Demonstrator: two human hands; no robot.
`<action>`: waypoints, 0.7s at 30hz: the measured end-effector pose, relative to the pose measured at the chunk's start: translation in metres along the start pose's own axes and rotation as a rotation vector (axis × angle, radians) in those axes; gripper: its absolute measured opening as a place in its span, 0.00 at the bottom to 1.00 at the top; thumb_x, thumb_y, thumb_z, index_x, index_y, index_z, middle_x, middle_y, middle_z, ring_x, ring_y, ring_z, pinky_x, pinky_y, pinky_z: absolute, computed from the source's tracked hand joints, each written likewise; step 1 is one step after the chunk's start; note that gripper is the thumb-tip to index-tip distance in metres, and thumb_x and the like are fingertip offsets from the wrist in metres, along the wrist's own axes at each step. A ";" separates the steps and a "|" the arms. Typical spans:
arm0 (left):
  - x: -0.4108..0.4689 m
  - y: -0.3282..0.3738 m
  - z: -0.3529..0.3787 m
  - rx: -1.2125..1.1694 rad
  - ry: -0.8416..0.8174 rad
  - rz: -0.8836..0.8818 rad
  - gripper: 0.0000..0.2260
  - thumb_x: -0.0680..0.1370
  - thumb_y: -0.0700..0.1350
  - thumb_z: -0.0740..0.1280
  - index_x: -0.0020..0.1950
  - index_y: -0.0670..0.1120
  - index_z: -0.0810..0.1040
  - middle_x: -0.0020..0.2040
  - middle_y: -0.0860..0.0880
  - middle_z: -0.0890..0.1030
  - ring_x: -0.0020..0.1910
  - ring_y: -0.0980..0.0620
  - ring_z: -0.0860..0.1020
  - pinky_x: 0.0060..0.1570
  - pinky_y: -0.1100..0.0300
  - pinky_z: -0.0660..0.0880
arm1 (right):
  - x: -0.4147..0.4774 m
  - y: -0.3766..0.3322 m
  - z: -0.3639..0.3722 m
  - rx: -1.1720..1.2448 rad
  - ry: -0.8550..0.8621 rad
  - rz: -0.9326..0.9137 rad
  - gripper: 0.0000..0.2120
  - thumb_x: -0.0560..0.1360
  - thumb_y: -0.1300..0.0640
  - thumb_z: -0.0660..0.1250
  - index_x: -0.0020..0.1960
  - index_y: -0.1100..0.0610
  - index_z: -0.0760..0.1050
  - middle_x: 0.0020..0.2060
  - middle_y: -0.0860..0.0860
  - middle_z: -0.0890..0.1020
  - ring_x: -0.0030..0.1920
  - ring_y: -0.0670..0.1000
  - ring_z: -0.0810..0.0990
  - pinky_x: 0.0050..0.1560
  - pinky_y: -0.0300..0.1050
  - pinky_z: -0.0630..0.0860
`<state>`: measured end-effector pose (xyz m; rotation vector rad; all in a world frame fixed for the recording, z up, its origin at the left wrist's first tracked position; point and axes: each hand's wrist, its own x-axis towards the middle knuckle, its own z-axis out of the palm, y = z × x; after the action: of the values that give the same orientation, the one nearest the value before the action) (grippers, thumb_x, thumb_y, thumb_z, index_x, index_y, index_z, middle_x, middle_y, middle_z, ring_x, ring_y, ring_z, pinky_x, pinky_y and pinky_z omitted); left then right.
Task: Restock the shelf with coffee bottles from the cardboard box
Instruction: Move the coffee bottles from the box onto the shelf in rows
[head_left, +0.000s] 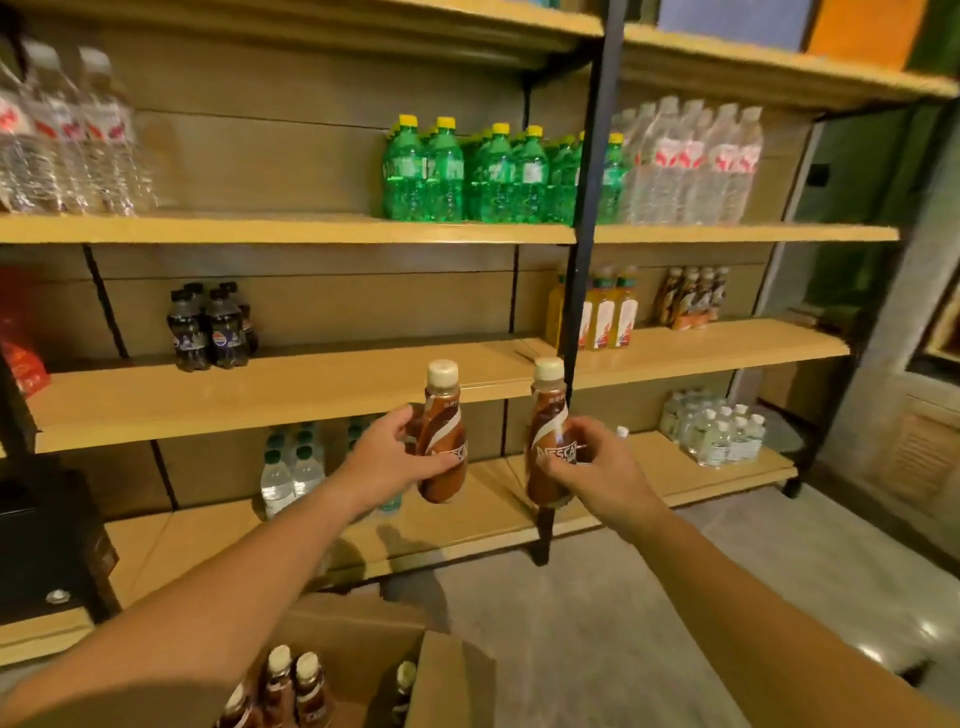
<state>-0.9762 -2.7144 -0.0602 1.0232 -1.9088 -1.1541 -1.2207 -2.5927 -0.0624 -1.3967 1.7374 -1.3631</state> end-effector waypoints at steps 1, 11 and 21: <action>0.006 0.019 0.015 -0.011 -0.004 0.032 0.27 0.66 0.54 0.82 0.63 0.54 0.78 0.59 0.54 0.83 0.60 0.52 0.81 0.61 0.50 0.79 | -0.002 -0.003 -0.023 0.009 0.026 -0.011 0.22 0.75 0.55 0.75 0.65 0.50 0.73 0.56 0.46 0.81 0.57 0.48 0.80 0.49 0.40 0.80; 0.081 0.164 0.168 -0.077 -0.109 0.250 0.18 0.71 0.47 0.80 0.58 0.51 0.79 0.54 0.53 0.85 0.54 0.54 0.83 0.55 0.56 0.80 | 0.006 0.012 -0.225 -0.005 0.277 -0.056 0.17 0.74 0.55 0.76 0.61 0.49 0.75 0.50 0.43 0.82 0.51 0.46 0.81 0.37 0.33 0.76; 0.231 0.219 0.329 -0.113 -0.169 0.329 0.16 0.71 0.46 0.80 0.56 0.53 0.81 0.54 0.53 0.86 0.56 0.50 0.83 0.60 0.44 0.80 | 0.093 0.080 -0.400 -0.054 0.381 -0.036 0.22 0.75 0.54 0.75 0.66 0.52 0.74 0.54 0.47 0.82 0.53 0.47 0.82 0.46 0.40 0.82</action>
<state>-1.4208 -2.7240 0.0477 0.5387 -2.0234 -1.1669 -1.6257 -2.5315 0.0244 -1.2615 2.0061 -1.7008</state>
